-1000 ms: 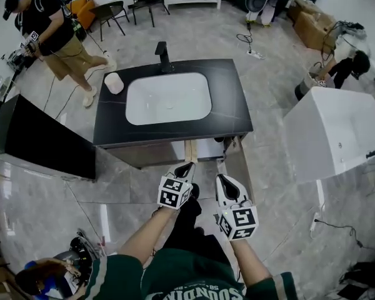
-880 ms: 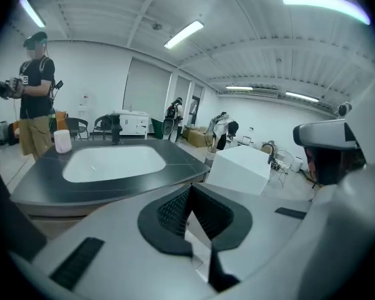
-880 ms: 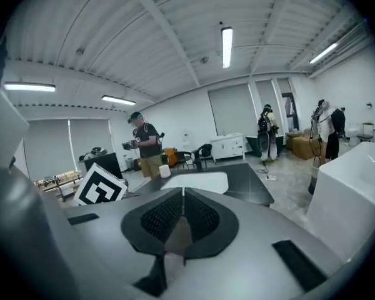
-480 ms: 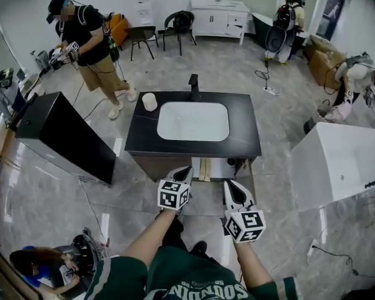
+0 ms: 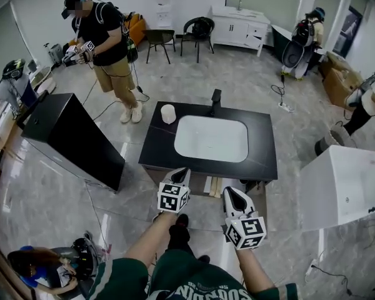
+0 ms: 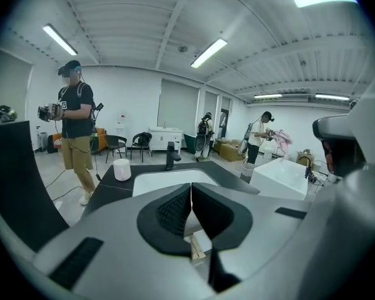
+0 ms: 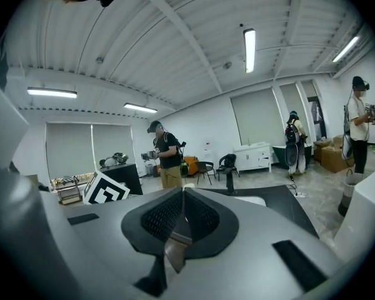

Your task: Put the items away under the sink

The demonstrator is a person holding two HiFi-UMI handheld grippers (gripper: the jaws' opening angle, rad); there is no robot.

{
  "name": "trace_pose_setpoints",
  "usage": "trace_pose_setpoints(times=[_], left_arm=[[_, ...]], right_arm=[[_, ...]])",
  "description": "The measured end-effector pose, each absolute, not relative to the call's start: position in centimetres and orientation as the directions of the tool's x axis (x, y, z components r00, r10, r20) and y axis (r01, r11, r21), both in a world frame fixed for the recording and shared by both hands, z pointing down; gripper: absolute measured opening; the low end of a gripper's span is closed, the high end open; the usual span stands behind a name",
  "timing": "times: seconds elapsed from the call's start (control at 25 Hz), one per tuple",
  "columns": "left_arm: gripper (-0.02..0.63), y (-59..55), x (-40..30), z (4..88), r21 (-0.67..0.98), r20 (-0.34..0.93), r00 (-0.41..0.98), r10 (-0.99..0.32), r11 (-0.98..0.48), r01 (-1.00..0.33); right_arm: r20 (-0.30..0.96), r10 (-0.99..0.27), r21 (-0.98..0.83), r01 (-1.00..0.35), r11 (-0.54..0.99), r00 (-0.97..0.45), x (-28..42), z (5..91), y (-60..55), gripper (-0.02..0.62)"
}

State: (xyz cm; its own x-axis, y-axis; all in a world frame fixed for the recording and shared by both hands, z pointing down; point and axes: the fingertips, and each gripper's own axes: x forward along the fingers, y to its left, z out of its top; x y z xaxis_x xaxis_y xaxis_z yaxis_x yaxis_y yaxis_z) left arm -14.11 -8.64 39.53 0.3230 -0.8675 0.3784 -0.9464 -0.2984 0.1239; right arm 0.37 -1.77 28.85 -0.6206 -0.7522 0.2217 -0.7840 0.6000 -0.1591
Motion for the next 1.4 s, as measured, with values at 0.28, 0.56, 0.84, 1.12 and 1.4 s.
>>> trace_pose_setpoints(times=[0.28,0.56,0.84,1.12,1.4], left_arm=[[0.037,-16.9,-20.1,41.4,0.141,0.418,0.286,-0.862,-0.250,-0.958],[0.153,-25.5,-26.6,44.0,0.128,0.454,0.226,-0.862,-0.188,-0.974],[0.283,-33.4,-31.4,46.6,0.097,0.494,0.170,-0.852,-0.140,-0.985],[0.395,-39.9,-34.5,51.7,0.100,0.529,0.136,-0.837,-0.098,-0.990],[0.418,-44.8,-36.5,55.2,0.099,0.579,0.119,-0.807,-0.075,-0.992]], right_arm=[[0.248,-0.734,-0.135,-0.773,0.620,-0.632,-4.8,28.7,-8.5,0.043],[0.290,-0.737,-0.123,-0.787,0.604,-0.611,-9.1,29.6,-14.9,0.043],[0.347,-0.734,-0.108,-0.802,0.587,-0.584,-11.3,32.2,-19.8,0.043],[0.396,-0.728,-0.116,-0.817,0.564,-0.559,-12.4,34.2,-23.4,0.043],[0.451,-0.728,-0.102,-0.841,0.532,-0.516,-11.8,35.9,-25.6,0.043]])
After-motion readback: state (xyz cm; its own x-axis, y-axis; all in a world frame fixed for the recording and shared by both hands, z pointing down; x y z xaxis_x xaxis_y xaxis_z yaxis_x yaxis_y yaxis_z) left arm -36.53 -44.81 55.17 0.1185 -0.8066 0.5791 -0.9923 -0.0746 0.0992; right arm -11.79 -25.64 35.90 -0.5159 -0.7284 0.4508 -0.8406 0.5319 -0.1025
